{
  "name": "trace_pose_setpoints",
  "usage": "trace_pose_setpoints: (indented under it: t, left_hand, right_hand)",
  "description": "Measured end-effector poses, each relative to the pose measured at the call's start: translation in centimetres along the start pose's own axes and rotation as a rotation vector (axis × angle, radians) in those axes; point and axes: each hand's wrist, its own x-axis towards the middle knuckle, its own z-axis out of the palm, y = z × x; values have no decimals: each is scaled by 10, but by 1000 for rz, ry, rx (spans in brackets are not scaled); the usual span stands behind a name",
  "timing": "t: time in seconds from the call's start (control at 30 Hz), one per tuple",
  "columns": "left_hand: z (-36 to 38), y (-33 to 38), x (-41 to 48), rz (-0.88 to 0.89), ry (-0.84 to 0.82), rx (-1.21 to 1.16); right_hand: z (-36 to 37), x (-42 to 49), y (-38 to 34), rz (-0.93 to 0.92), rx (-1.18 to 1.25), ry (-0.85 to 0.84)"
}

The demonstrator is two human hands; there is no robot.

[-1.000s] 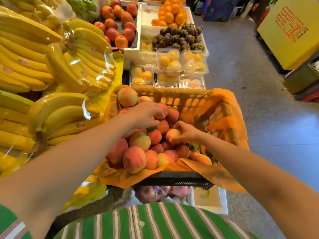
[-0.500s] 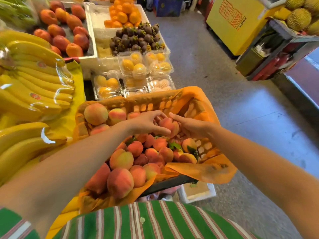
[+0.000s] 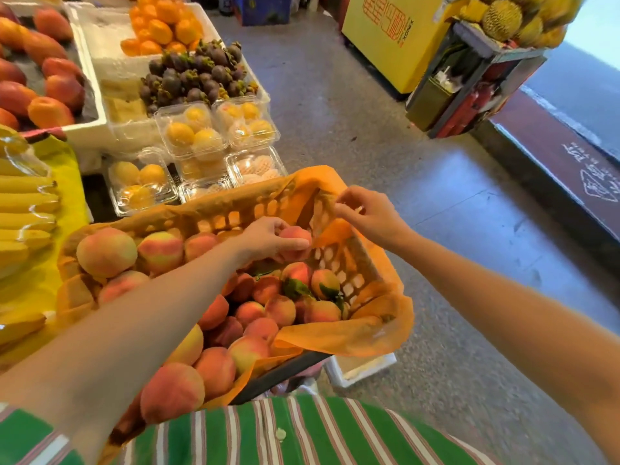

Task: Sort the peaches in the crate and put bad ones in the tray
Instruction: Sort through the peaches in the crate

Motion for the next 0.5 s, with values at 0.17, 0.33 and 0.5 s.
trace_pose_setpoints:
  t: [0.17, 0.33, 0.5]
  left_hand:
    - [27, -9, 33, -135, 66, 207]
    - [50, -17, 58, -123, 125, 438]
    - [54, -26, 68, -91, 86, 577]
  right_hand:
    - [-2, -9, 22, 116, 142, -280]
    - [26, -25, 33, 119, 301, -294]
    - [38, -26, 40, 44, 184, -184]
